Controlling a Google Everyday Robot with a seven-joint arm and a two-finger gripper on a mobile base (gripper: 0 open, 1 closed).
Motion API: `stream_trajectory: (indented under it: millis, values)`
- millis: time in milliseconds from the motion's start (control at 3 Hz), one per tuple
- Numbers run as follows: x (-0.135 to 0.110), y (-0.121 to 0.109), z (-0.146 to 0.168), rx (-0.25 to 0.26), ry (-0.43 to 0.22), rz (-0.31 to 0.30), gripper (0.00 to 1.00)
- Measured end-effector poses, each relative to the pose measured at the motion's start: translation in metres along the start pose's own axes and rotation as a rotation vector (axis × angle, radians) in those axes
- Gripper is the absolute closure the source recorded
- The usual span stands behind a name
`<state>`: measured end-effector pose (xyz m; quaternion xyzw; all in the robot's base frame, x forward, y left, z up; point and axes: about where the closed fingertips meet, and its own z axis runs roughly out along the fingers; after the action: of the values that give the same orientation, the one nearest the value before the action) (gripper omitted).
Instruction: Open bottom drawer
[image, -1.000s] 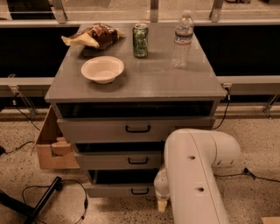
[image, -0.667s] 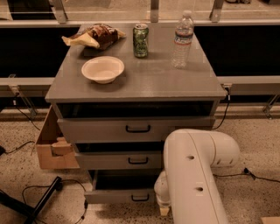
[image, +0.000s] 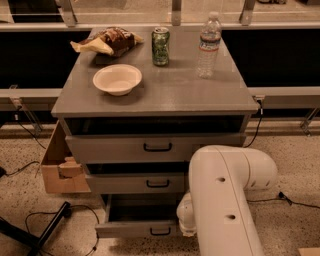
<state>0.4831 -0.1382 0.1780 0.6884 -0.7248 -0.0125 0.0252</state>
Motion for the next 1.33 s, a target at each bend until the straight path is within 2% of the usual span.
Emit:
stream_trajectory:
  millis: [667, 1000, 1333]
  values:
    - [0.0002, 0.0005, -0.0085, 0.0, 0.0, 0.0, 1.0]
    - [0.0002, 0.0006, -0.0084, 0.0, 0.0, 0.0, 0.82]
    - [0.0005, 0.0019, -0.0072, -0.003, 0.001, 0.0, 0.59]
